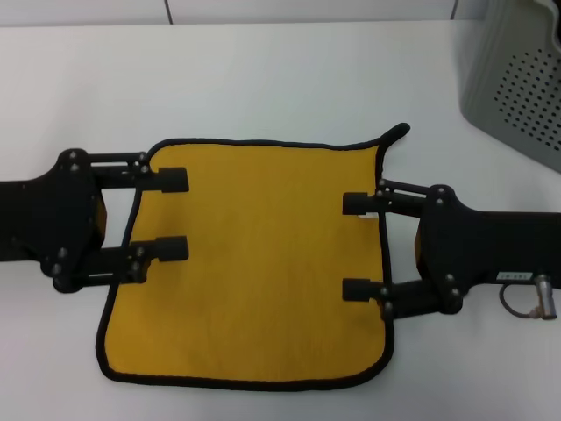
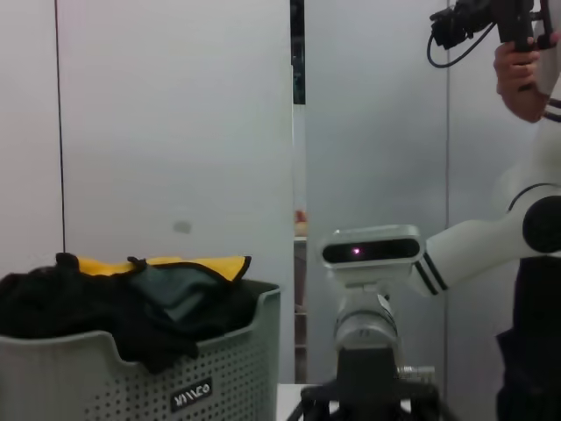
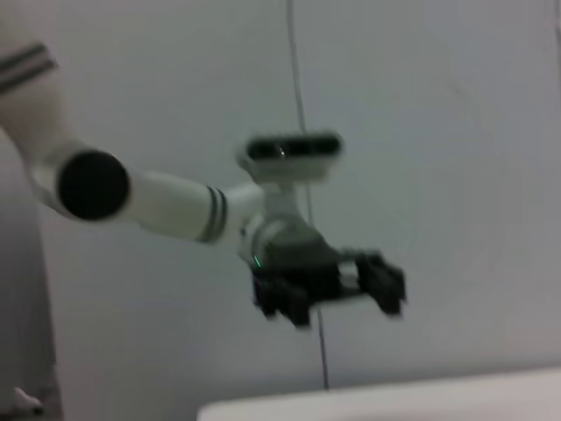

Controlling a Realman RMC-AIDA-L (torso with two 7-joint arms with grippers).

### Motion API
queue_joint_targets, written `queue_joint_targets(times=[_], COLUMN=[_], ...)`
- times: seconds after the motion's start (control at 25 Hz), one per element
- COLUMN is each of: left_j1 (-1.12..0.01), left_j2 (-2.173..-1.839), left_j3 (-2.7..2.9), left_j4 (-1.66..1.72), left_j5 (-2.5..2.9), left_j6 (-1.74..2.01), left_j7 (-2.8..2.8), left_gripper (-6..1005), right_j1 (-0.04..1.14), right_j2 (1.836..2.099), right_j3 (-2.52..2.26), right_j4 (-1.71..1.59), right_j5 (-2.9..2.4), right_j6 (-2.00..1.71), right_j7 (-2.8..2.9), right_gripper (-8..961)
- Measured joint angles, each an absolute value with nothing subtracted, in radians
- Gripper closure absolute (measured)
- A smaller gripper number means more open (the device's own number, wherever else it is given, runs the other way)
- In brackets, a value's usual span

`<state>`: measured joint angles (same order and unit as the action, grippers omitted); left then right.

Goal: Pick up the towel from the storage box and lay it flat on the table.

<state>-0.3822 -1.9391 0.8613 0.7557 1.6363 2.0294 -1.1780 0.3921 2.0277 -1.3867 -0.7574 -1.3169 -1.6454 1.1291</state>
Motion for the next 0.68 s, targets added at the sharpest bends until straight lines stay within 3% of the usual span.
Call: queue_joint_targets(times=[0.68], left_j1=[-0.404], left_j2=[-1.934], left_j3=[0.857], left_j4=[0.720], left_j5=[1.645], left_j6=[2.025], left_j7=[-1.133], left_gripper=[398], right_j1=[0.436], right_j2=[2.028], right_j3=[-1.399], right_j4=[-0.716], right_j5=[-1.278], right_j6=[-1.694], right_j7=[1.086], right_gripper=[75])
